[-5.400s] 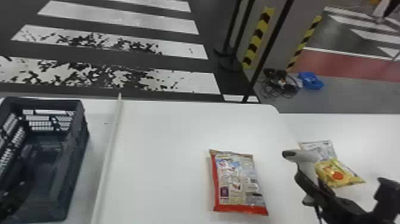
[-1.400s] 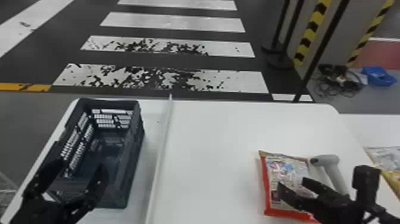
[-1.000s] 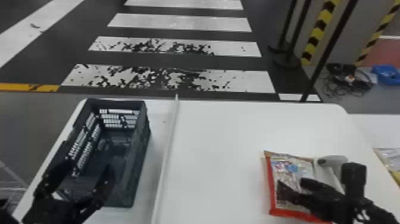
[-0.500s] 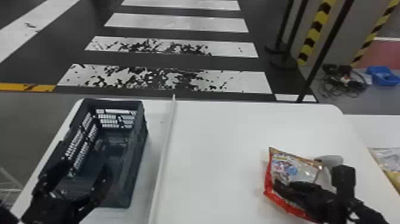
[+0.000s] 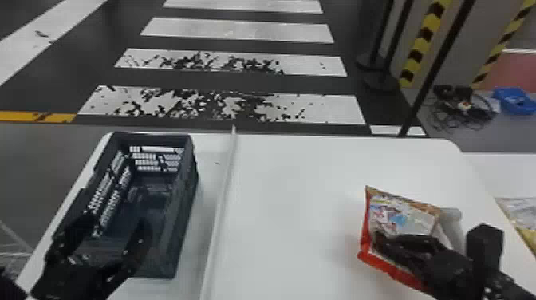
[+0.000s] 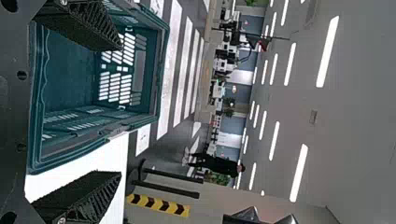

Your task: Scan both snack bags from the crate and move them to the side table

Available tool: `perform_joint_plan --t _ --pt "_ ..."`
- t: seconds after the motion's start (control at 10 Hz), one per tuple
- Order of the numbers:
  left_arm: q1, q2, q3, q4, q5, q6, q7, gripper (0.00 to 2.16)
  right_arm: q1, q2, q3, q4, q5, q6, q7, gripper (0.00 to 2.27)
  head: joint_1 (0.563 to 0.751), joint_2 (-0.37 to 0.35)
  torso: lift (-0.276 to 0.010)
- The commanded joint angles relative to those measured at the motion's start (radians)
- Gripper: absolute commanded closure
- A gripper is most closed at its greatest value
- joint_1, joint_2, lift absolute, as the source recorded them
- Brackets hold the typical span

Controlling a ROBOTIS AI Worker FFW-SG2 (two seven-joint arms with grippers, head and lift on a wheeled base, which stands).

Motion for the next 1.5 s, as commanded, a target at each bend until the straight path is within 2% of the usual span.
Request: perform_joint_plan --t 0.0,0.1,0.2,0.4,0.6,0.7,0.9,1.1,1.3,1.4 --pt "-0.003 -0.001 -0.003 0.014 0.002 -0.013 0.000 0.04 0.050 -0.003 -0.032 -0.096 -0.014 0.009 0.006 2.24 0.695 -0.026 -0.095" --pt "-0.006 -0.001 -0.004 0.017 0.002 -0.013 0.000 0.04 0.061 -0.009 -0.049 -0.138 -0.014 0.025 0.011 2.24 0.695 -0.019 -0.095" --pt "-0.006 -0.001 -0.004 0.014 0.002 -0.016 0.000 0.04 0.058 -0.032 -0.081 -0.151 -0.016 0.034 0.028 2.24 0.695 -0.018 -0.095" --pt "0.012 0.000 0.003 0.011 0.003 -0.044 -0.003 0.04 0.026 -0.143 -0.170 -0.108 -0.031 0.052 0.062 2.24 0.695 -0.046 -0.095" --pt "0.012 0.000 -0.001 0.031 0.002 -0.053 -0.009 0.04 -0.060 -0.263 -0.195 0.102 -0.023 -0.040 0.068 2.24 0.695 -0.145 -0.095" --pt "0.003 0.000 -0.011 0.043 0.002 -0.053 -0.011 0.04 -0.128 -0.306 -0.190 0.231 -0.013 -0.101 0.077 2.24 0.695 -0.206 -0.095" --pt "-0.012 0.000 -0.018 0.057 0.000 -0.053 -0.011 0.04 -0.298 -0.379 -0.109 0.482 0.053 -0.239 0.082 2.24 0.695 -0.289 -0.095" --pt "-0.020 0.009 -0.015 0.067 0.003 -0.053 -0.009 0.04 -0.476 -0.441 0.034 0.729 0.156 -0.343 0.063 2.24 0.695 -0.350 -0.095" --pt "-0.026 0.022 -0.014 0.077 0.020 -0.072 -0.009 0.04 -0.616 -0.448 0.129 0.913 0.273 -0.356 0.034 2.24 0.695 -0.350 -0.095" --pt "-0.032 0.028 -0.014 0.078 0.029 -0.075 -0.011 0.04 -0.634 -0.451 0.140 0.949 0.290 -0.349 0.029 2.24 0.695 -0.350 -0.095"
